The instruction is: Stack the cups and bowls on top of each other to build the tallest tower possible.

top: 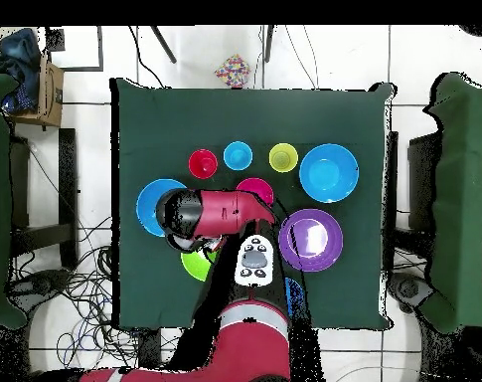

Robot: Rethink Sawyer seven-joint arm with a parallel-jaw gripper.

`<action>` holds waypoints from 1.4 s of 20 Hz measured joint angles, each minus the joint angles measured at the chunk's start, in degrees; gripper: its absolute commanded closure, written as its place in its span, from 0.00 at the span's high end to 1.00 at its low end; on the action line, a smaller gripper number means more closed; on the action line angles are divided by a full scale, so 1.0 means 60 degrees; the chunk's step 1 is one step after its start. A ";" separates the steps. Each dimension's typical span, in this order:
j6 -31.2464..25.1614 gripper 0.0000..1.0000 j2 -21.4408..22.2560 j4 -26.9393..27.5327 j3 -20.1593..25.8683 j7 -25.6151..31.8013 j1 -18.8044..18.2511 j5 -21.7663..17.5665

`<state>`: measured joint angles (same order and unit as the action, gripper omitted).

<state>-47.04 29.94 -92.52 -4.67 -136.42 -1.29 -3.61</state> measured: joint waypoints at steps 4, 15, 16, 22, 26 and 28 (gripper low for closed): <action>0.0075 0.00 -0.0119 -0.0001 -0.0136 0.0000 0.0027 -0.0002; 0.0293 0.00 -0.0249 -0.0007 -0.0161 0.0000 0.0011 0.0000; 0.0291 0.00 -0.0247 -0.0007 -0.0161 0.0000 0.0011 0.0000; 0.0292 0.00 -0.0206 -0.0011 -0.0161 0.0000 0.0011 0.0000; 0.0291 0.00 -0.0133 -0.0013 -0.0161 0.0000 0.0011 0.0000; 0.0291 0.00 -0.0096 -0.0014 -0.0161 0.0000 0.0011 0.0000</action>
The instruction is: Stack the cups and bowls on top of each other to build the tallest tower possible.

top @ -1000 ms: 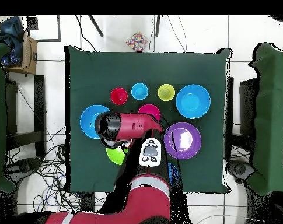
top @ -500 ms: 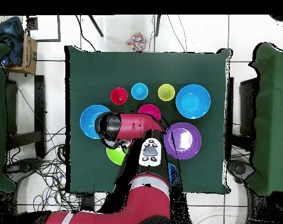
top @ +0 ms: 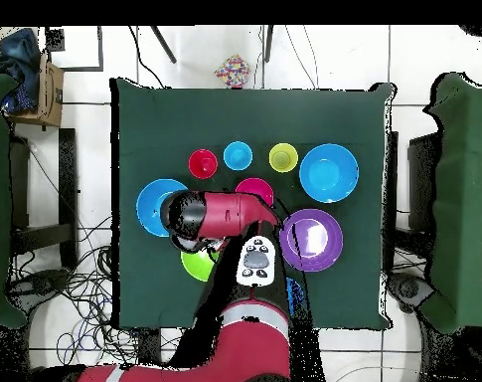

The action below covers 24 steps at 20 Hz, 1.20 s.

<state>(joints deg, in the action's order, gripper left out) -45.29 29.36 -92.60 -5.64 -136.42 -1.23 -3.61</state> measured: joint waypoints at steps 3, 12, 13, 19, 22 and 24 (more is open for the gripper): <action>0.0000 0.00 0.0094 -0.0001 -0.0001 0.0000 0.0002 0.0004; 0.0000 0.00 0.0220 -0.0001 -0.0004 0.0000 0.0316 0.0051; 0.0000 0.00 0.0220 -0.0001 -0.0006 0.0000 0.0349 0.0053; 0.0000 0.00 0.0220 -0.0001 -0.0006 0.0000 0.0597 0.0101; 0.0000 0.00 0.0220 -0.0001 -0.0015 0.0000 0.0769 0.0215; 0.0000 0.00 0.0220 -0.0001 -0.0019 0.0000 0.0901 0.0318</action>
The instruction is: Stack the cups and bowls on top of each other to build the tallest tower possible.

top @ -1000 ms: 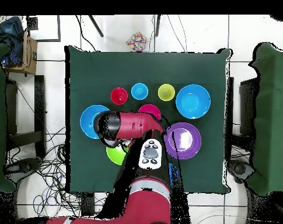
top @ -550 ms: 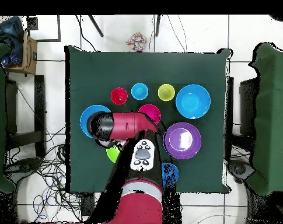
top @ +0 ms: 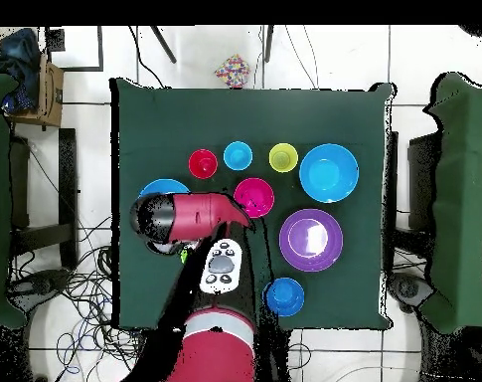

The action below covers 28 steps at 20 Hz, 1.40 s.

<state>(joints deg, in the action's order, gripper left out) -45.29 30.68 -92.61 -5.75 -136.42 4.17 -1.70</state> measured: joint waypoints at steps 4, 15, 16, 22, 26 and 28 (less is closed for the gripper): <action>0.0000 0.00 0.0000 0.0000 -0.0003 0.0000 0.0141 0.0083; 0.0000 0.00 -0.0169 0.0000 -0.0059 0.0000 0.0155 0.0105; 0.0000 0.00 -0.0180 0.0000 -0.0059 0.0000 0.0155 0.0105; 0.0000 0.00 -0.0207 0.0001 -0.0059 0.0000 0.0145 0.0107; 0.0000 0.00 -0.0205 0.0000 -0.0059 0.0000 0.0124 0.0105; 0.0000 0.00 -0.0205 0.0000 -0.0059 0.0000 0.0109 0.0107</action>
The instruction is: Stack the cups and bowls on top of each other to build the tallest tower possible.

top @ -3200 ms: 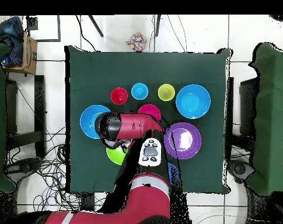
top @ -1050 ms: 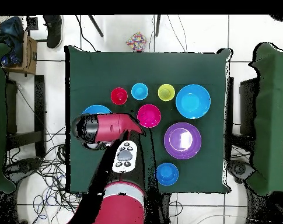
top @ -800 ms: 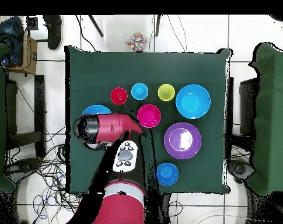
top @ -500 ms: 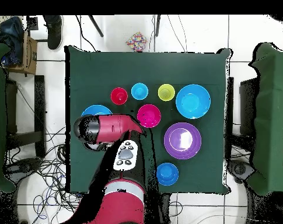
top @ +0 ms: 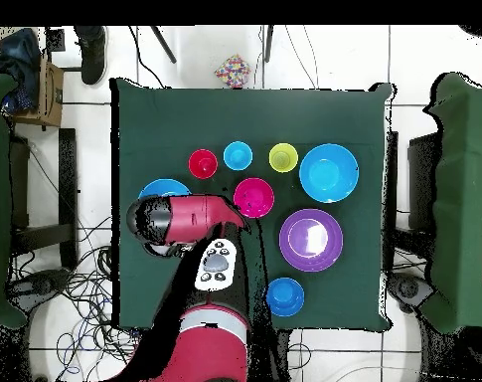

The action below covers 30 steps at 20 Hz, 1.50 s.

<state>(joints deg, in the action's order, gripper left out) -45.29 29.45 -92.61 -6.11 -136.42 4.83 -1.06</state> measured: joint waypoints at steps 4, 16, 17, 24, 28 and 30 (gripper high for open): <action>0.0000 0.00 0.0000 0.0000 0.0001 0.0000 -0.0071 0.0014; 0.0000 0.00 0.0165 -0.0153 0.0023 0.0000 -0.0256 0.0026; 0.0002 0.00 0.0182 -0.0212 0.0039 0.0000 -0.0286 0.0040; 0.0004 0.00 0.0361 -0.0733 0.0216 0.0000 -0.0650 0.0053; 0.0099 0.00 0.0375 -0.1041 0.0333 0.0000 -0.0870 0.0079; 0.0149 0.00 0.0376 -0.1206 0.0397 0.0000 -0.0946 0.0079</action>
<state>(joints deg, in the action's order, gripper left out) -44.40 31.70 -99.84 -3.73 -136.42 -0.85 -0.59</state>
